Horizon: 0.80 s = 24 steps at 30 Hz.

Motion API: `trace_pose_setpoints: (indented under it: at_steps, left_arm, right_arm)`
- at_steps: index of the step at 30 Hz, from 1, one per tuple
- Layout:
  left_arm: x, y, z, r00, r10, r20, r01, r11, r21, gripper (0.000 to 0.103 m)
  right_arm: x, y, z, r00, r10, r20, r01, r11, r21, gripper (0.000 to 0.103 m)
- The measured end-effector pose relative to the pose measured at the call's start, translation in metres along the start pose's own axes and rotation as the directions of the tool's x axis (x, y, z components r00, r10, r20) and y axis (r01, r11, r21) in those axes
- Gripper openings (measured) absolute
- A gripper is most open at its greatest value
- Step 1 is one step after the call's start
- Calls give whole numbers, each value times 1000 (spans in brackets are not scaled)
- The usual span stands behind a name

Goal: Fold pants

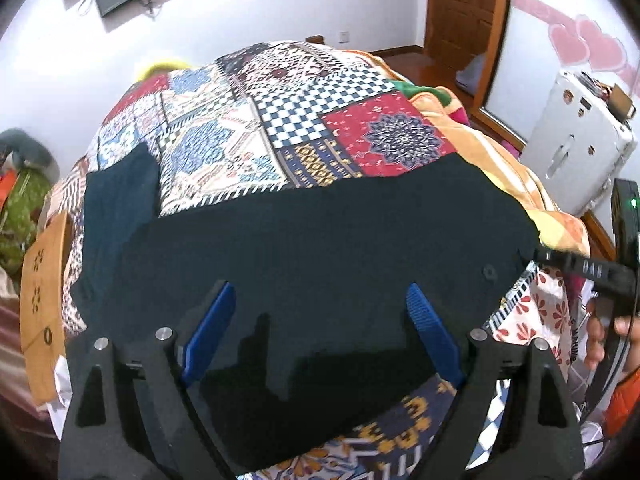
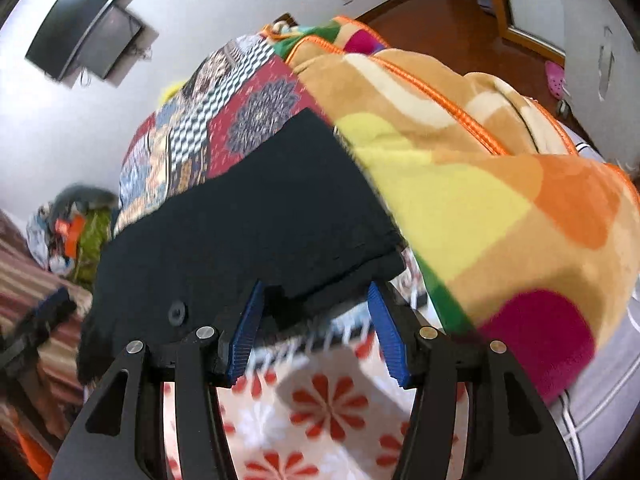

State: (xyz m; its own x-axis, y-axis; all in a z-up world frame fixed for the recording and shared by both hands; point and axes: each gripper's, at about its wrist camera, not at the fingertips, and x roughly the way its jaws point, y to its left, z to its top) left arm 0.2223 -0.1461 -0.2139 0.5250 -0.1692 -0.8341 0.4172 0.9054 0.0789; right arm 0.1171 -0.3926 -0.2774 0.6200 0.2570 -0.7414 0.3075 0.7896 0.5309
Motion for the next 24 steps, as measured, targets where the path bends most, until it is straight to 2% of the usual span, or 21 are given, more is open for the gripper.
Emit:
trace_pose_setpoints:
  at_steps: [3,7,12,18,24]
  left_arm:
    - [6,8,-6,1000,-11,-15,11,999,-35,88]
    - [15,16,-9,1000,-13,-28,11,998,-60,88]
    - [42,20,-16,995,-17,-100,9,997,-75,89]
    - [47,12,-16,996,-12,-93,7,999,-51,93]
    - [47,13,-16,996,-16,-86,11,999,-52,94]
  right_arm:
    - [4,0,10,1000,8,18,-9,999,31,44]
    - [13,4,20,1000,5,22,-6,999,33,44]
    - [19,11,19,999,-30,18,30,1000,8,45]
    - [12,2,-1,999,45,-4,-44,997,65,45]
    - [24,-2,17,997,82,10,-82,989,123,45]
